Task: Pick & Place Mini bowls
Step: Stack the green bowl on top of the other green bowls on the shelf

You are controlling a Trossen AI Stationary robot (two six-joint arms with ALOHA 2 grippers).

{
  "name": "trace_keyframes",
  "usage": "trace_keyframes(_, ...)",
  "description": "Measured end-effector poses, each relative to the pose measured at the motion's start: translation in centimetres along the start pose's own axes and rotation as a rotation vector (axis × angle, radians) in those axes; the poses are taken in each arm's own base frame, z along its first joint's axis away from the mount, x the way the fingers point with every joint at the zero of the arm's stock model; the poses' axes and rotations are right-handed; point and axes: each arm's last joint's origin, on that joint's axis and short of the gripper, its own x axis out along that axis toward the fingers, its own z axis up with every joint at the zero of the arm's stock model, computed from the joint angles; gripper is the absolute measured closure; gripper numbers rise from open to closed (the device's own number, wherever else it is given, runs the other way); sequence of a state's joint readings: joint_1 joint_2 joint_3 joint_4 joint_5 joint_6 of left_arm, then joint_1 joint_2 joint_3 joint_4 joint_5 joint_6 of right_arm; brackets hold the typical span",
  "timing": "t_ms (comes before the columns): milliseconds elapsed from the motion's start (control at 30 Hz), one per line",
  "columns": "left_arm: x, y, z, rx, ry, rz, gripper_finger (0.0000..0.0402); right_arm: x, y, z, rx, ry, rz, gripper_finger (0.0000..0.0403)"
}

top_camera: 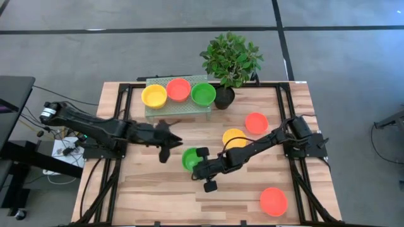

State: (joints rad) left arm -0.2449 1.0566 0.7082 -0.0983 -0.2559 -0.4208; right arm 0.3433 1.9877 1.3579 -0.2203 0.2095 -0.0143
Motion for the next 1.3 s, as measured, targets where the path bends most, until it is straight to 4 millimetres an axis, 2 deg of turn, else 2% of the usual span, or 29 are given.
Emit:
trace_keyframes(133, -2.1, -0.2, 0.9, 0.030, -0.085, -0.019, 0.0310, -3.6, -0.8, 1.6, -0.034, 0.025, -0.137, 0.0399)
trace_keyframes(267, -2.7, -0.3, 1.2, 0.037, -0.116, -0.015, 0.0310, -7.2, -3.0, 2.8, -0.098, 0.031, -0.241, 0.0389)
trace_keyframes(433, -2.3, -0.3, 1.0, 0.040, -0.105, -0.008, 0.0310, -11.7, -8.1, 3.9, -0.052, -0.041, -0.334, 0.0392)
trace_keyframes(567, -1.9, -0.3, 0.8, 0.044, -0.093, -0.003, 0.0310, -13.9, -12.9, 3.5, -0.003, -0.051, -0.411, 0.0398)
trace_keyframes(667, -1.8, -0.3, 0.8, 0.052, -0.089, 0.001, 0.0310, -14.2, -16.2, 3.0, 0.017, -0.074, -0.404, 0.0396)
trace_keyframes(733, -1.8, -0.3, 0.8, 0.077, -0.092, 0.007, 0.0310, -13.7, -18.0, 2.4, 0.046, -0.075, -0.395, 0.0398)
trace_keyframes(867, -1.8, -0.3, 0.8, 0.089, -0.096, 0.018, 0.0310, -12.5, -20.3, 1.3, 0.068, -0.027, -0.413, 0.0399)
trace_keyframes(1033, -1.8, -0.3, 0.8, 0.089, -0.099, 0.025, 0.0310, -11.9, -22.0, 0.7, 0.092, -0.020, -0.440, 0.0397)
trace_keyframes(1300, -1.8, -0.3, 0.8, 0.088, -0.100, 0.025, 0.0310, -11.3, -22.5, 0.1, 0.098, 0.002, -0.407, 0.0396)
